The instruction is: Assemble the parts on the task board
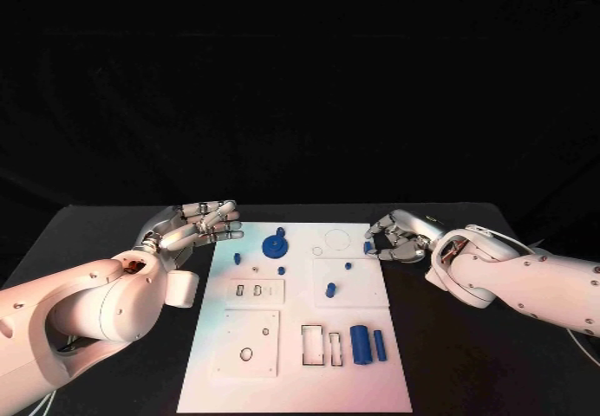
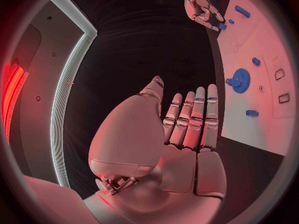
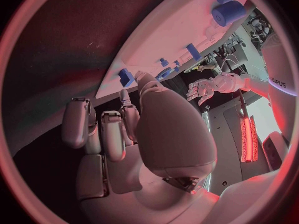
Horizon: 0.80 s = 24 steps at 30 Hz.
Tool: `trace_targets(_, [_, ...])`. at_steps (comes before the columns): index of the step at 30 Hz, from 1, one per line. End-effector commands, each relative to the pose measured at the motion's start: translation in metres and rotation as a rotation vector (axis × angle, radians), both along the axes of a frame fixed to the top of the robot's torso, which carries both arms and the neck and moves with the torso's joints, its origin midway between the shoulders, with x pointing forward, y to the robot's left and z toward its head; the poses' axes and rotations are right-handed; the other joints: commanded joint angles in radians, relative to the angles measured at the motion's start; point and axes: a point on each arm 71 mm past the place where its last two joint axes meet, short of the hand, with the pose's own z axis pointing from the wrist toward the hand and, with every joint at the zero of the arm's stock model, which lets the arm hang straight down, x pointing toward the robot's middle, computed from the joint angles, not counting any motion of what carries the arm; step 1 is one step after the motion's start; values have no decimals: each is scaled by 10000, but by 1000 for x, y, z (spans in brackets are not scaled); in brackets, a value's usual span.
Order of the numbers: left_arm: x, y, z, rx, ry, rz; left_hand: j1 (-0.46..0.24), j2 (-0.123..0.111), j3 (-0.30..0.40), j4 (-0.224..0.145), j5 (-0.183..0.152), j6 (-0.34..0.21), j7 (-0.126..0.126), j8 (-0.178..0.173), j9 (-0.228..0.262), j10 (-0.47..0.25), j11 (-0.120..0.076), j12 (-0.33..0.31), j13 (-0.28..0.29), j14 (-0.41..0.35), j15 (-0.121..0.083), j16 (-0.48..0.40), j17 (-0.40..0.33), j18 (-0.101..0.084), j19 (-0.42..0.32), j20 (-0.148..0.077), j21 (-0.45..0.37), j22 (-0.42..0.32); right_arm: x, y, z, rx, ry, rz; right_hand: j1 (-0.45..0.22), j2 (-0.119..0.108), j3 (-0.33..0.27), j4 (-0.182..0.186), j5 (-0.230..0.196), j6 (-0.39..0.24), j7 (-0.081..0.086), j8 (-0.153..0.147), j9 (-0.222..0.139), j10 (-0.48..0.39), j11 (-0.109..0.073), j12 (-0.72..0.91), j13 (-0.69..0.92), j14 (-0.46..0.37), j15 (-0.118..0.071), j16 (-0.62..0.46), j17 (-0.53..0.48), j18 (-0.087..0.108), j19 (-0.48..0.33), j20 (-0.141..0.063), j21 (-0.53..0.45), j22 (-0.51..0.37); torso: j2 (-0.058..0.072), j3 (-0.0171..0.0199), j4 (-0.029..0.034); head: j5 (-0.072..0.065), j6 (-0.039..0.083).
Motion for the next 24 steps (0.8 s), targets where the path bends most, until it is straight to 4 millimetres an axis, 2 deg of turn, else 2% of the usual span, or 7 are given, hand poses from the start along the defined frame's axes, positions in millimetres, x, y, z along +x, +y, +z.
trace_targets(1, [-1,-3,1,-96,-45,-185,27,32,-15,-40,-54,-32,417,-61,-15,-16,26,-63,-12,-53,4,-59,-3,51,-67,-28,54,14,1,1,-2,-200,-60,5,28,110,8,8,-79,10,-41,17,14,116,18,76,638,745,50,51,1459,48,85,-5,93,181,-5,-1,-7,3,-12])
trace_targets(6, [-1,-2,1,-89,-41,-170,27,32,-15,-40,-54,-32,417,-61,-15,-16,26,-63,-12,-53,4,-59,-3,51,-67,-28,54,14,2,3,-3,-210,-40,-11,49,177,45,10,-125,118,-68,73,39,240,-4,203,759,781,35,114,1589,17,187,-17,212,291,-7,0,9,2,-24])
trace_targets(14, [0,-2,1,-86,-35,-167,33,32,-14,-48,-53,-26,412,-65,-12,-7,23,-64,-9,-42,2,-57,2,50,-84,-26,60,17,3,4,-4,-211,-65,-69,48,327,121,37,-151,349,-141,197,92,360,-65,328,872,799,-10,144,1650,-5,276,-52,301,383,-10,-5,0,11,-45])
trace_targets(24, [-1,-2,1,-78,-9,-173,33,32,-14,-48,-53,-26,412,-65,-12,-7,23,-64,-9,-42,2,-57,2,50,-84,-26,60,17,4,5,-7,-312,53,-62,64,339,135,20,-224,389,-161,218,101,384,-84,353,893,806,-28,157,1679,-11,298,-68,322,408,-11,-5,-1,35,-72])
